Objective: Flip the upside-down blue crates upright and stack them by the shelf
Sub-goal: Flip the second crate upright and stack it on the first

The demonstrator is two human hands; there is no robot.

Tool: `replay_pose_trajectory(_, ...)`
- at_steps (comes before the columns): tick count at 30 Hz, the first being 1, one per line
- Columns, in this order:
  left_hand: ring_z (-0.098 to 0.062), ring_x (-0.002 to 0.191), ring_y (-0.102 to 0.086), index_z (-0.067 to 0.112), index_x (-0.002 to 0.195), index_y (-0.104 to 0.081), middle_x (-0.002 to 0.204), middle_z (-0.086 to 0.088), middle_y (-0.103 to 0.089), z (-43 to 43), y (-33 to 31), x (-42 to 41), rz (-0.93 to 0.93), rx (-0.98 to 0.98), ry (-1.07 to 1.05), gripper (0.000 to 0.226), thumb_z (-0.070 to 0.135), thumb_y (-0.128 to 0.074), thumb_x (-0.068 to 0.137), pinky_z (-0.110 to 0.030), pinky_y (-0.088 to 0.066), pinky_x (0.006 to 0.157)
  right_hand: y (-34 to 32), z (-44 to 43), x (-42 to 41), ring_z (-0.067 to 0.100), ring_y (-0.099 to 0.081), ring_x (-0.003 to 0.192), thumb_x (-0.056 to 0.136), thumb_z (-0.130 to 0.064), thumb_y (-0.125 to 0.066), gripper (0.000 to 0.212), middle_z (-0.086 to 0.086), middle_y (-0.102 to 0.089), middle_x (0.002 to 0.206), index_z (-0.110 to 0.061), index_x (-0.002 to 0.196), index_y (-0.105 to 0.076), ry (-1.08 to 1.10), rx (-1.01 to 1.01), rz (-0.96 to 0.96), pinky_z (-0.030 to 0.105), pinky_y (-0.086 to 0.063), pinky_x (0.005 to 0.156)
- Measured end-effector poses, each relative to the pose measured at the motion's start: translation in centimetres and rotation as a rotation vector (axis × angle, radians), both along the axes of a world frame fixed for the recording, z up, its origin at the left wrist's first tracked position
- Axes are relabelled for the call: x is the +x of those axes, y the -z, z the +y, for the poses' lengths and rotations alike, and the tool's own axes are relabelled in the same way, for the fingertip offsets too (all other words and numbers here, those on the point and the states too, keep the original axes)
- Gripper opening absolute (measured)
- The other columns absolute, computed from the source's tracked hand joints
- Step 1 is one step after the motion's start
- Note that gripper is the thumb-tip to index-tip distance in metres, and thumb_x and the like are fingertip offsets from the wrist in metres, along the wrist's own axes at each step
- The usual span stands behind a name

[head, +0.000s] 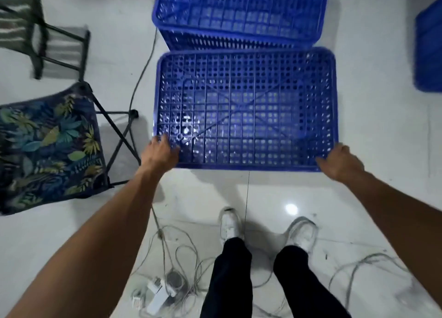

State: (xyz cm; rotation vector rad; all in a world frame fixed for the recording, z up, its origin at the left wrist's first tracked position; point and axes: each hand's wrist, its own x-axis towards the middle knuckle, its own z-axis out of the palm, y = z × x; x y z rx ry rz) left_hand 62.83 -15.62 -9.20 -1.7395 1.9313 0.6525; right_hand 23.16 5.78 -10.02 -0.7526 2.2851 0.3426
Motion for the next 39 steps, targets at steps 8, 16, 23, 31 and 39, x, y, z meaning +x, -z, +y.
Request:
replay_pose_trajectory(8, -0.042, 0.129, -0.044, -0.003, 0.143, -0.027, 0.142, -0.025, -0.042, 2.9, 6.3, 2.9, 0.014, -0.151, -0.156, 0.079, 0.051, -0.055, 0.092, -0.05, -0.039, 0.104, 5.2, 2.2, 2.2, 0.046, -0.044, 0.117, 0.092, -0.038, -0.061, 0.068, 0.028, -0.036, 0.131, 0.012, 0.132, -0.037, 0.107, -0.201, 0.206, 0.055, -0.045, 0.09)
replay_pose_trajectory(16, -0.039, 0.101, -0.064, 0.0, 0.12, -0.057, 0.113, -0.02, -0.066, 1.0, 9.5, 5.8, 0.289, -0.134, -0.472, 0.057, 0.048, -0.059, 0.091, -0.049, -0.054, 0.089, 7.0, 2.1, 0.6, 0.052, -0.049, 0.116, 0.092, -0.037, -0.065, 0.071, 0.028, -0.036, 0.137, 0.007, 0.138, -0.034, 0.38, -0.216, 0.118, 0.053, -0.043, 0.097)
replay_pose_trajectory(23, -0.028, 0.08, -0.07, 0.01, 0.098, -0.067, 0.09, -0.01, -0.072, 1.3, 9.3, 6.4, 0.439, -0.075, -0.562, 0.036, 0.043, -0.071, 0.085, -0.048, -0.06, 0.078, 6.7, 2.8, -1.8, 0.036, -0.062, 0.095, 0.076, -0.044, -0.079, 0.068, 0.021, -0.061, 0.12, -0.001, 0.125, -0.058, 0.453, -0.287, -0.049, 0.044, -0.054, 0.087)
replay_pose_trajectory(31, -0.026, 0.075, -0.069, 0.006, 0.096, -0.069, 0.086, -0.01, -0.073, -0.6, 4.1, 6.1, 0.453, 0.013, -0.482, 0.03, 0.032, -0.077, 0.083, -0.034, -0.056, 0.068, 0.9, 2.4, -2.4, 0.027, -0.059, 0.082, 0.085, -0.023, -0.075, 0.034, 0.011, -0.065, 0.096, -0.002, 0.111, -0.068, 0.488, -0.392, -0.161, 0.031, -0.042, 0.073)
replay_pose_trajectory(39, -0.02, 0.072, -0.063, 0.013, 0.084, -0.066, 0.083, -0.006, -0.068, -4.5, -5.4, 2.9, 0.413, 0.021, -0.559, 0.028, 0.039, -0.075, 0.083, -0.035, -0.052, 0.065, -8.2, -1.0, -5.0, 0.024, -0.061, 0.079, 0.078, -0.035, -0.072, 0.037, 0.012, -0.068, 0.101, -0.006, 0.1, -0.066, 0.613, -0.479, -0.153, 0.034, -0.05, 0.071)
